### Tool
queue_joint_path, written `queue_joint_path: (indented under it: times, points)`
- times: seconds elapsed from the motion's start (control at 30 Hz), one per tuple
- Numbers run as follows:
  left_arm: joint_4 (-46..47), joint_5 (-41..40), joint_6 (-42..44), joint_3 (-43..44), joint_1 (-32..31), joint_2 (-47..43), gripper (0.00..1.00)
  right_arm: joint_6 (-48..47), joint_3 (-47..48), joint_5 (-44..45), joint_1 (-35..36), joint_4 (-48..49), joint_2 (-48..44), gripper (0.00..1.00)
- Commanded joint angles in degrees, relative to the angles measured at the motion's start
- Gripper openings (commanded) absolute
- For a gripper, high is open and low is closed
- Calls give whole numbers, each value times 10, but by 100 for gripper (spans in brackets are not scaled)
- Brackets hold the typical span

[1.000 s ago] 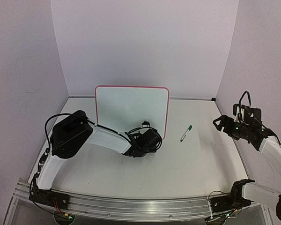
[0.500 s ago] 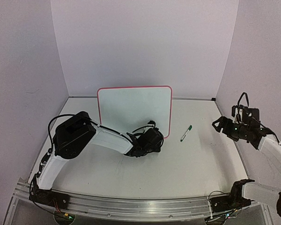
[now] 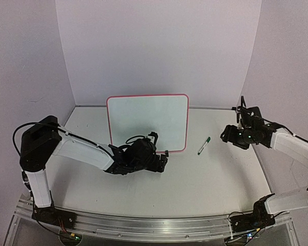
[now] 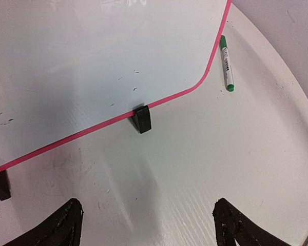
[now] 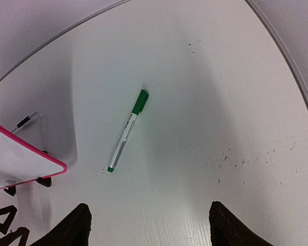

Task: Write a sentence on the whiteboard
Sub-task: Pick up the whiteboard marker from the center of the board.

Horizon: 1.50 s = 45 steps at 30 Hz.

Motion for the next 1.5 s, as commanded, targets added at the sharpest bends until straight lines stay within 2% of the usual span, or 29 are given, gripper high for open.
queue_joint_path:
  times: [0.0,0.2,0.37,0.67,0.83,0.93,1.23,1.47]
  points:
    - [-59,25,29,-42,23,-92,88,49,67,76,57,-32,88,70]
    - [-53,137,40,-129,100,-197,90,69,147,84,99,-43,229,64]
    - [-81,155,64,-147,121,-251,91,76,210,74,97,-42,314,61]
    - [-68,179,63,-196,150,-301,91,88,284,67,76,-58,427,56]
    - [-67,196,65,-206,150,-315,92,93,302,67,67,-64,460,55]
    - [-61,199,67,-214,150,-322,91,93,308,55,63,-64,477,48]
    - [-53,199,60,-228,150,-329,91,84,334,60,63,-77,517,38]
    - [-60,193,62,-226,150,-333,91,76,349,76,63,-99,537,22]
